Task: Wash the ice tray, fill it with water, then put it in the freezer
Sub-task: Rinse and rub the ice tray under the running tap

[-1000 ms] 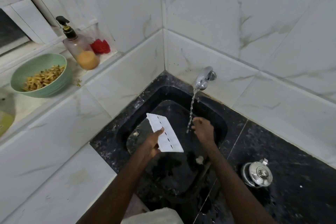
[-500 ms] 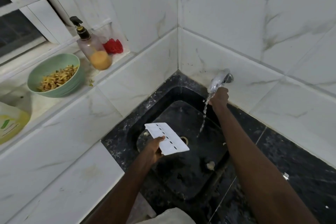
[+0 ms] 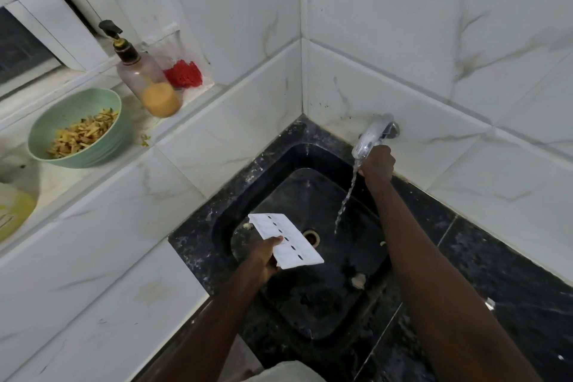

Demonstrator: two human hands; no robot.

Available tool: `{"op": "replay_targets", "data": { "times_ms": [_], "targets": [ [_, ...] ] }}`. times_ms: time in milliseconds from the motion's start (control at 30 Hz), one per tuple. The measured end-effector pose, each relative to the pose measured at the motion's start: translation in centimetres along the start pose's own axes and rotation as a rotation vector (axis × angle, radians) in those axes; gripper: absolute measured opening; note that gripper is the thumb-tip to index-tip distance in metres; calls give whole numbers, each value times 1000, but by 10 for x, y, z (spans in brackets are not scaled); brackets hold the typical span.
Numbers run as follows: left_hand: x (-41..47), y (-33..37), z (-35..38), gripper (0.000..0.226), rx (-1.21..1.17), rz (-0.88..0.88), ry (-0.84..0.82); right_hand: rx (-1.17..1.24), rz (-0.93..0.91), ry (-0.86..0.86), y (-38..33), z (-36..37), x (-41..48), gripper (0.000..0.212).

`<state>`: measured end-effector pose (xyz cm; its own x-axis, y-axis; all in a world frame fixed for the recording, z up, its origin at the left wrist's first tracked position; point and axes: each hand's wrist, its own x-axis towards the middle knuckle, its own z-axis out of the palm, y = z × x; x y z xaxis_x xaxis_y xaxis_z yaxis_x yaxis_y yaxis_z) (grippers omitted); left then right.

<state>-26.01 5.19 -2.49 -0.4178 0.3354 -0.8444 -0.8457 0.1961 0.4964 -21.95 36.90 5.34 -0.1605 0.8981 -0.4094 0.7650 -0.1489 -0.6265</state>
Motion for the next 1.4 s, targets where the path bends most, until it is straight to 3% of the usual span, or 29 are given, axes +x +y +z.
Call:
{"op": "replay_targets", "data": {
  "times_ms": [367, 500, 667, 733, 800, 833, 900, 1000, 1200, 1333, 1400],
  "targets": [
    [-5, -13, 29, 37, 11, 1, -141, 229, 32, -32, -1, -6, -5, 41],
    [-8, -17, 35, 40, -20, 7, -201, 371, 8, -88, 0, -12, -13, 31],
    [-4, -17, 40, 39, -27, 5, -205, 561, -60, -76, 32, 1, -28, 64],
    [-5, -16, 40, 37, -33, 31, -224, 515, 17, -24, 57, 12, -42, 64],
    [-3, -18, 38, 34, -42, 53, -243, 368, 145, -108, 96, 39, -37, 66],
    [-2, -18, 39, 33, -22, 72, -236, 294, 202, -191, 118, 53, -35, 77],
    [-3, -19, 41, 31, 75, 117, -183, 292, 282, -329, 131, 57, -60, 90],
    [1, -22, 45, 19, 348, 311, -28, 496, 364, -484, 118, 43, -103, 57],
    [-3, -11, 46, 27, 543, 610, 223, 899, 419, -630, 105, 34, -105, 30],
    [-6, 2, 45, 16, 592, 879, 175, 1001, 386, -689, 104, 26, -100, 31],
    [-11, 7, 49, 26, 431, 815, 139, 999, 322, -726, 106, 25, -96, 46]
  ]
}}
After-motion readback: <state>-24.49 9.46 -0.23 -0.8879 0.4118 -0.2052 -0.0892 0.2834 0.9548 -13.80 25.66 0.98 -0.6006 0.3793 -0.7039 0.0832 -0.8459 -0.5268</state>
